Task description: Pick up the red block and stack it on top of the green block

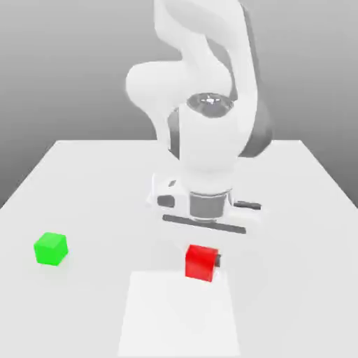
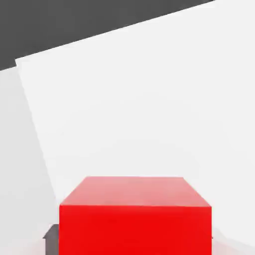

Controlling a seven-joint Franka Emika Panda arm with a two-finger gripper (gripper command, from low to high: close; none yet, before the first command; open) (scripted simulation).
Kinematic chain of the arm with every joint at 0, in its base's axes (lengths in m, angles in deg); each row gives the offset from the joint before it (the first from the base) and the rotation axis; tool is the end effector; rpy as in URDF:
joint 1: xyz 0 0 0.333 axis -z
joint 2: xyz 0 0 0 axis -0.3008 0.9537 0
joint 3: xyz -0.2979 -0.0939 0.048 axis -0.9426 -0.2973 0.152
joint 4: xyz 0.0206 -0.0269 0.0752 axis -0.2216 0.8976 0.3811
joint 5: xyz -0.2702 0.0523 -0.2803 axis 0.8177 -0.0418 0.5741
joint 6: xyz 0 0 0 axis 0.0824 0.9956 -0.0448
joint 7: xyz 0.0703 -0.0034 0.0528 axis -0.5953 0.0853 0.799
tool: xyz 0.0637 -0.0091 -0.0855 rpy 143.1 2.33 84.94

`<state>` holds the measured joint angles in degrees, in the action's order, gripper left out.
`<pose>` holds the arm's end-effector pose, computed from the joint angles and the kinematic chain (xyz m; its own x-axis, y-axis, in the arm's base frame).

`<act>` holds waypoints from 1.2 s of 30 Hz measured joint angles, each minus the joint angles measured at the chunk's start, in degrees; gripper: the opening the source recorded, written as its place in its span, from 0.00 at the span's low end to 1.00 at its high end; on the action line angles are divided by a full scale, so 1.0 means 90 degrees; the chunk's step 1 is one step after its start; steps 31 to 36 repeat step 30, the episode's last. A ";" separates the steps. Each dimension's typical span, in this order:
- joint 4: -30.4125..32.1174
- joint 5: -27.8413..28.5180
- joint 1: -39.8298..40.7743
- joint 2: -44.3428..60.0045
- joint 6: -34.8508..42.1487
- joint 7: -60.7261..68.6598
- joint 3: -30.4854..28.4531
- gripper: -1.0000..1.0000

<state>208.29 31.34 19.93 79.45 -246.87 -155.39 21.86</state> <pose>0.3767 -0.0210 0.2170 0.3648 -0.9311 0.0027 -0.9311 -0.3648 0.0002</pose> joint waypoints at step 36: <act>-0.0003 -0.0770 0.2955 0.0731 -0.0681 0.2775 -0.2085 1.00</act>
